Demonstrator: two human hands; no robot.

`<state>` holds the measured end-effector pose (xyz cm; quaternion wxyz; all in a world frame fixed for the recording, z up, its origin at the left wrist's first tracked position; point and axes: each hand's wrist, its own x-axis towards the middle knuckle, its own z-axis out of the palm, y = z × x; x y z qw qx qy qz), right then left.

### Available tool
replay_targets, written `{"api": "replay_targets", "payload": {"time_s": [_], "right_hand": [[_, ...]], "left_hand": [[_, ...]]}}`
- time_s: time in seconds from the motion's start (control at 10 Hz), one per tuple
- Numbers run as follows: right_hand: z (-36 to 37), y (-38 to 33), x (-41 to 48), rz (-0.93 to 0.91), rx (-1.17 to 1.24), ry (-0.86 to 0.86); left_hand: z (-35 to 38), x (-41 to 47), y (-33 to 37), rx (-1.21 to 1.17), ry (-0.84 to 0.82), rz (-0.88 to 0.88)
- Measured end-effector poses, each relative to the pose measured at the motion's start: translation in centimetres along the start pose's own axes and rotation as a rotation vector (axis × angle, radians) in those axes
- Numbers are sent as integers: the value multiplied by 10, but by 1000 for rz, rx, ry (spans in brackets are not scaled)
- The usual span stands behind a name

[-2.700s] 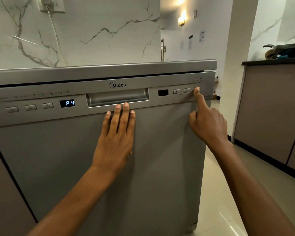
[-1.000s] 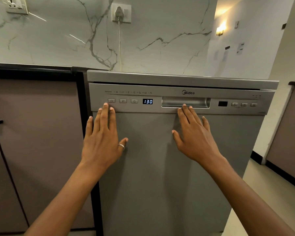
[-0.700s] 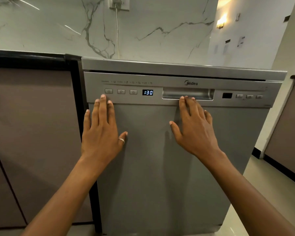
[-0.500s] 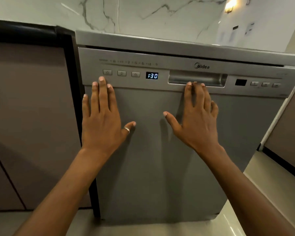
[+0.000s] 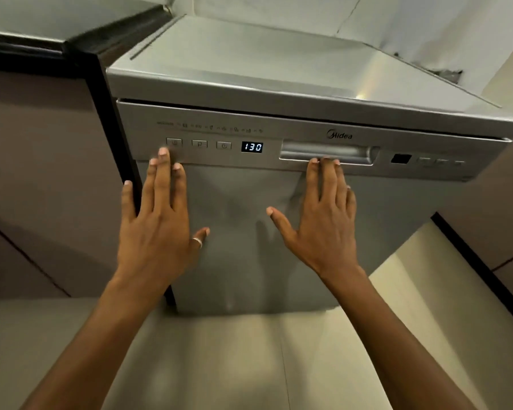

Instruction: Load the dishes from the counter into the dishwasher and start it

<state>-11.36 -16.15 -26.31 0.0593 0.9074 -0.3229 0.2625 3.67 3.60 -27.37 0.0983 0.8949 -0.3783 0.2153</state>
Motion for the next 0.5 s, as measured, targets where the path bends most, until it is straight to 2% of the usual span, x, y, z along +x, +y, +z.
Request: {"api": "replay_targets", "payload": {"time_s": [0.2, 0.3, 0.4, 0.5], "right_hand": [[-70, -13, 2, 6, 47, -496], [-137, -28, 2, -11, 45, -632], [-215, -47, 11, 40, 135, -696], [-287, -63, 15, 6, 167, -672]], "left_hand": [[-87, -7, 5, -51, -329, 6], [-160, -8, 5, -86, -433, 2], [-235, -9, 7, -114, -515, 11], [-303, -10, 12, -106, -523, 9]]}}
